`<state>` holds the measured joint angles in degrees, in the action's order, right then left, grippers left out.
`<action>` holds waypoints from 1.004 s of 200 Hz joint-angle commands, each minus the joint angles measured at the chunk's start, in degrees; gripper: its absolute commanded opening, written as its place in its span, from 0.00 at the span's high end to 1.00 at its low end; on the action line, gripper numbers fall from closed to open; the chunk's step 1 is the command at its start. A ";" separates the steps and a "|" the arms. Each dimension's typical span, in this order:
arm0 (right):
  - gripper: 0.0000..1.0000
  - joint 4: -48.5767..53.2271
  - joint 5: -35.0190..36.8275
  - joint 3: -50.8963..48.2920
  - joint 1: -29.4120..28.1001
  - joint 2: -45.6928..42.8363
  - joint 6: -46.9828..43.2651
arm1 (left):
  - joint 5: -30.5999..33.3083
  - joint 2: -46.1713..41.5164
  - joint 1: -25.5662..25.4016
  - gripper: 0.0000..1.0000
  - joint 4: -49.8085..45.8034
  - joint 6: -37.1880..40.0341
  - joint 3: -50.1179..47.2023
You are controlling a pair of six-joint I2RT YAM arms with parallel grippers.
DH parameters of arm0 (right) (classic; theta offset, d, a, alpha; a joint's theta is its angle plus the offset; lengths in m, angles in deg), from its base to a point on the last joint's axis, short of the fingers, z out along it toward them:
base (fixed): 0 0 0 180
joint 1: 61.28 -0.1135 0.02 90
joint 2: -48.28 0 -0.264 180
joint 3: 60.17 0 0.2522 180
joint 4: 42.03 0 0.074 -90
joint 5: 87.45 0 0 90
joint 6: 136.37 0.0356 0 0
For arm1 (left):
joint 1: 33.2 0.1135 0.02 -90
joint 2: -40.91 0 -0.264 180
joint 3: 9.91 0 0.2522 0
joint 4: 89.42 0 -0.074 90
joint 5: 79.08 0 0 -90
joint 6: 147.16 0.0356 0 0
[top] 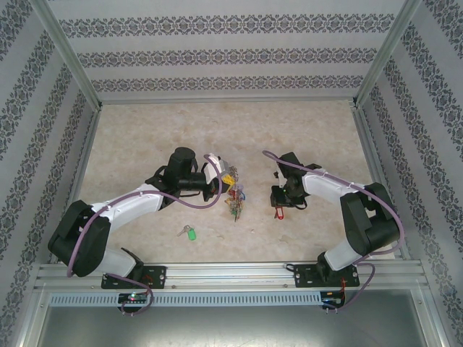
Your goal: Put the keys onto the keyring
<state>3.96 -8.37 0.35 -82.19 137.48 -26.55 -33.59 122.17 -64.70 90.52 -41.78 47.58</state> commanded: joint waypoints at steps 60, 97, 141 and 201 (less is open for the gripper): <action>0.85 1.65 2.97 0.92 -0.52 0.18 0.67 | -1.71 -1.35 -0.40 1.00 0.81 0.53 2.15; 0.85 1.52 2.25 1.11 -0.43 0.18 0.21 | -1.59 -1.26 -0.45 1.00 0.81 0.44 2.21; 0.89 1.78 2.05 1.57 -0.32 0.52 -0.04 | -1.69 -0.89 -0.42 1.00 0.87 0.37 2.46; 0.85 2.53 2.41 1.85 -0.28 -0.53 -0.05 | -1.64 -0.76 -0.40 1.00 0.90 0.40 2.44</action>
<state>4.77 -6.86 1.03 -82.17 137.66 -26.66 -33.59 122.17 -64.70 90.10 -41.78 47.75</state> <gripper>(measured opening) 0.145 0.042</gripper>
